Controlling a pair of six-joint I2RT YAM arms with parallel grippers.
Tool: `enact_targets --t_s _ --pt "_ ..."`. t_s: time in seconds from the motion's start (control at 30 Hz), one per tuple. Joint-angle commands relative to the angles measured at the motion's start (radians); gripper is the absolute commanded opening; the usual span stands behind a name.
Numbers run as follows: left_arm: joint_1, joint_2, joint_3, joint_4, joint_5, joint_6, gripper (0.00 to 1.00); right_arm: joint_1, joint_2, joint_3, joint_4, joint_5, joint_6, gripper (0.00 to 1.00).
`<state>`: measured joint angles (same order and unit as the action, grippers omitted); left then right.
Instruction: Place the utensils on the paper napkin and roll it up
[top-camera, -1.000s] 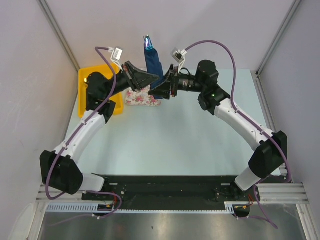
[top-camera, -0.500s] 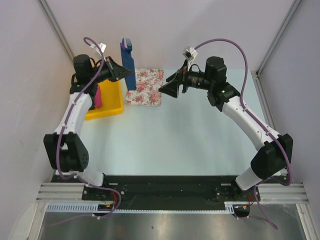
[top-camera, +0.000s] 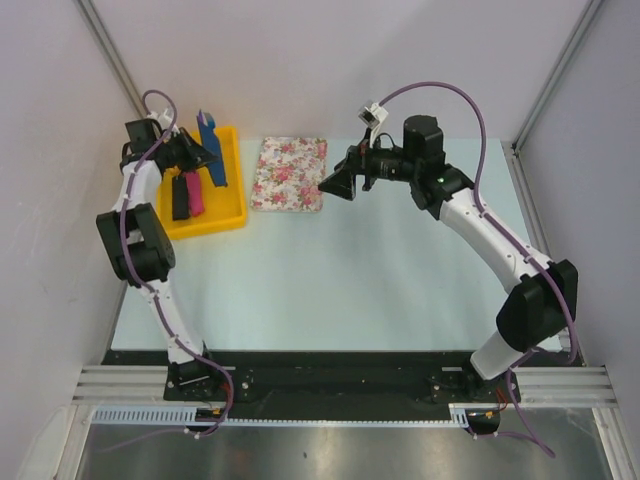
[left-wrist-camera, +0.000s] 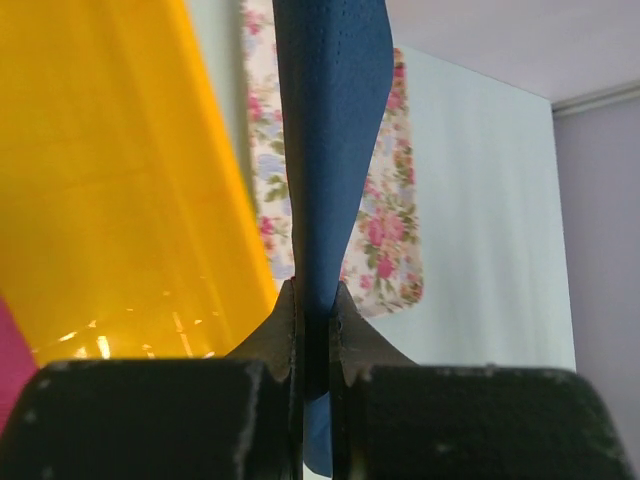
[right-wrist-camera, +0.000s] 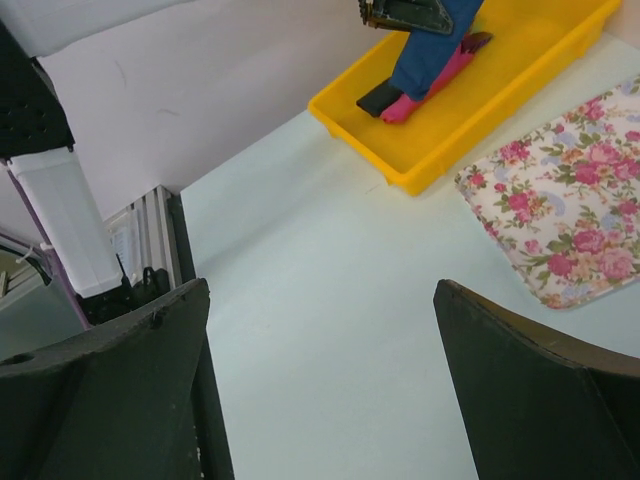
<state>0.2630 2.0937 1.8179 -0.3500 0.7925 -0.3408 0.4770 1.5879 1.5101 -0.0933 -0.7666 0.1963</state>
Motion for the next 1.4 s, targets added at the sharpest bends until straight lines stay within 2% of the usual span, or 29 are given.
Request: enact_targets --t_s 0.0,0.6,0.93,1.13,1.23,1.27,1.37 --pt "0.016 0.069 0.130 -0.021 -0.022 0.009 0.00 -0.009 0.041 0.067 -0.022 0.009 -0.032 1.00" --pt "0.021 0.305 0.133 -0.012 0.079 -0.004 0.00 -0.023 0.135 0.170 -0.140 0.003 -0.043 1.00" --pt "-0.001 0.370 0.144 0.005 0.135 -0.050 0.00 -0.025 0.165 0.216 -0.197 0.001 -0.054 1.00" --pt "-0.007 0.396 0.149 -0.026 0.120 -0.035 0.00 -0.026 0.175 0.243 -0.240 0.000 -0.075 1.00" --pt "-0.010 0.390 0.136 -0.052 0.070 -0.015 0.09 -0.029 0.176 0.254 -0.255 -0.007 -0.083 1.00" --pt "-0.010 0.388 0.135 -0.061 0.044 -0.004 0.16 -0.029 0.175 0.256 -0.256 -0.007 -0.083 1.00" --pt "-0.014 0.371 0.133 -0.081 0.008 0.008 0.27 -0.034 0.175 0.260 -0.263 -0.013 -0.084 1.00"
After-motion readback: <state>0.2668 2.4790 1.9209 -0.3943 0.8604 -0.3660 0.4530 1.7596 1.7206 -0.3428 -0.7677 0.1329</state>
